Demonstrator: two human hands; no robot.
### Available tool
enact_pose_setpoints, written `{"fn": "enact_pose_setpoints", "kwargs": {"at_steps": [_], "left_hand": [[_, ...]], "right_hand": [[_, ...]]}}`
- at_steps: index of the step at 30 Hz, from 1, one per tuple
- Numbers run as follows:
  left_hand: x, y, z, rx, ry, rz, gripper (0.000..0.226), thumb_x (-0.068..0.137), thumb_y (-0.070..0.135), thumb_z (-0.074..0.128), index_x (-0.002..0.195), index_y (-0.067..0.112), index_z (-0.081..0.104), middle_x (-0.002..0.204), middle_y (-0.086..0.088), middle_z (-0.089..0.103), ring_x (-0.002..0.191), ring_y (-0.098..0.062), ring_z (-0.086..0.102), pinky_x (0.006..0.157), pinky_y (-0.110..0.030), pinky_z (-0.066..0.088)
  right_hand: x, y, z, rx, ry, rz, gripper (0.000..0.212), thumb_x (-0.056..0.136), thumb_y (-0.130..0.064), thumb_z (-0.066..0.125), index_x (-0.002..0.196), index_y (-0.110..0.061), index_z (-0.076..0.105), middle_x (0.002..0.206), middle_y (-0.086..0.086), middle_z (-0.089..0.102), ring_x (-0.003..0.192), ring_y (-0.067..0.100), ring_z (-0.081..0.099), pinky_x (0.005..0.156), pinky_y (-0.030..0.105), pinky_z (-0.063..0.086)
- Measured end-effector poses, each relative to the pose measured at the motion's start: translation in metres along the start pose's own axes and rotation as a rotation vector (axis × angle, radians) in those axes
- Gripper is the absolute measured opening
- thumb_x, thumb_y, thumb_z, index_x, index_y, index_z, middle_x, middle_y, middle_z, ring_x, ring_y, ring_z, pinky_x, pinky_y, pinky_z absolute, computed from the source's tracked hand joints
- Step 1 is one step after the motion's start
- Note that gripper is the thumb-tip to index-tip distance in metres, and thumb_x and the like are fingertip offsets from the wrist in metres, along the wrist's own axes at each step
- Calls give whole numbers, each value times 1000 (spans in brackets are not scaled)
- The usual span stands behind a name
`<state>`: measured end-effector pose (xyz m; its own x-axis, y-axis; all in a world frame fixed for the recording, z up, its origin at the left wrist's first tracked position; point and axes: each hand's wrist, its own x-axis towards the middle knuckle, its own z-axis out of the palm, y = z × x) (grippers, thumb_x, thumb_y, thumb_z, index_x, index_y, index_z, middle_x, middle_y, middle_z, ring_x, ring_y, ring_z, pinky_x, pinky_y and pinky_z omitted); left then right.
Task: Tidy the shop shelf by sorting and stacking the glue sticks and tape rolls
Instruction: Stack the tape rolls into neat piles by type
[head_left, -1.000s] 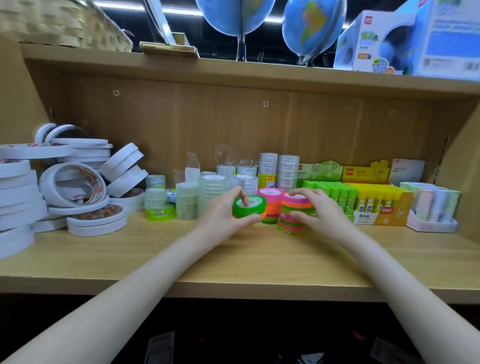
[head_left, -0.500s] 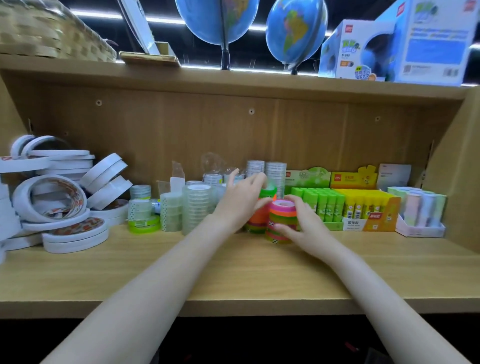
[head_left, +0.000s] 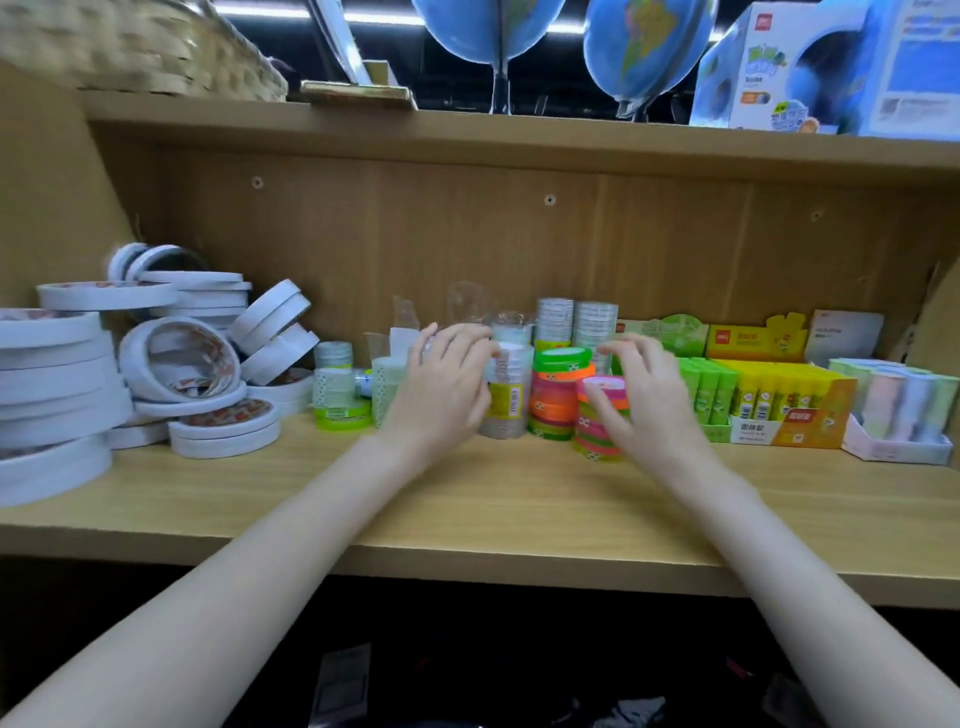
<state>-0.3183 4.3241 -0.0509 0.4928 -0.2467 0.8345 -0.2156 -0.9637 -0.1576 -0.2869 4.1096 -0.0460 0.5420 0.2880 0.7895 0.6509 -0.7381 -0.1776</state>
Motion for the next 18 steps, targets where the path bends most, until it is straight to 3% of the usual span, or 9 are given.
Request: {"fn": "enact_pose_setpoints", "kwargs": {"at_steps": [2, 5, 7, 9, 11, 14, 16, 18], "left_hand": [[-22, -23, -13, 21, -39, -24, 35, 75, 19, 37, 101, 11, 60, 110, -8, 63, 105, -20, 48, 95, -38, 31], [-51, -65, -33, 31, -195, -158, 39, 76, 6, 47, 115, 5, 55, 122, -18, 55, 111, -34, 53, 91, -43, 43], [-68, -89, -48, 55, -388, -256, 54, 84, 4, 51, 136, 4, 39, 145, -19, 32, 132, -36, 34, 105, -42, 31], [-75, -104, -57, 60, -571, -308, 62, 91, 12, 48, 147, 13, 22, 155, -11, 10, 141, -27, 18, 111, -32, 21], [-77, -109, -59, 48, -594, -304, 57, 92, 16, 46, 146, 13, 24, 154, -10, 18, 137, -24, 28, 105, -30, 30], [-82, -116, -59, 103, -504, -211, 31, 91, 18, 41, 120, 14, 51, 118, -6, 57, 113, -23, 51, 95, -30, 33], [-88, -121, -61, 187, -378, -111, 28, 85, 20, 39, 97, 17, 64, 92, 2, 65, 95, -19, 60, 99, -35, 37], [-95, -132, -66, 213, -257, -90, 34, 75, 25, 34, 75, 21, 68, 72, 6, 65, 77, -18, 65, 89, -41, 47]], "right_hand": [[3, -23, 10, 27, 24, -107, 37, 84, -26, 52, 113, -4, 58, 119, 18, 53, 114, 35, 50, 97, 48, 42], [11, -64, 33, 113, -82, -220, 31, 83, -15, 53, 112, -3, 58, 117, 16, 54, 113, 33, 51, 97, 40, 39], [19, -88, 50, 135, -148, -279, 31, 80, -5, 53, 111, -1, 58, 115, 17, 55, 113, 33, 51, 97, 32, 34], [26, -108, 68, 98, -180, -371, 34, 74, -2, 48, 106, 1, 60, 109, 19, 60, 106, 36, 57, 93, 36, 40], [34, -128, 83, 16, -166, -474, 38, 71, -7, 39, 100, -1, 63, 101, 16, 64, 95, 34, 63, 85, 38, 48], [50, -151, 101, -117, -120, -606, 37, 70, -8, 36, 92, -4, 65, 92, 12, 67, 89, 29, 66, 86, 32, 35], [59, -164, 108, -150, -218, -625, 36, 76, 2, 39, 106, 0, 59, 105, 16, 62, 103, 31, 59, 86, 30, 27], [70, -175, 119, -282, -346, -600, 39, 88, 0, 38, 126, -3, 42, 124, 15, 50, 117, 31, 46, 95, 29, 24]]}}
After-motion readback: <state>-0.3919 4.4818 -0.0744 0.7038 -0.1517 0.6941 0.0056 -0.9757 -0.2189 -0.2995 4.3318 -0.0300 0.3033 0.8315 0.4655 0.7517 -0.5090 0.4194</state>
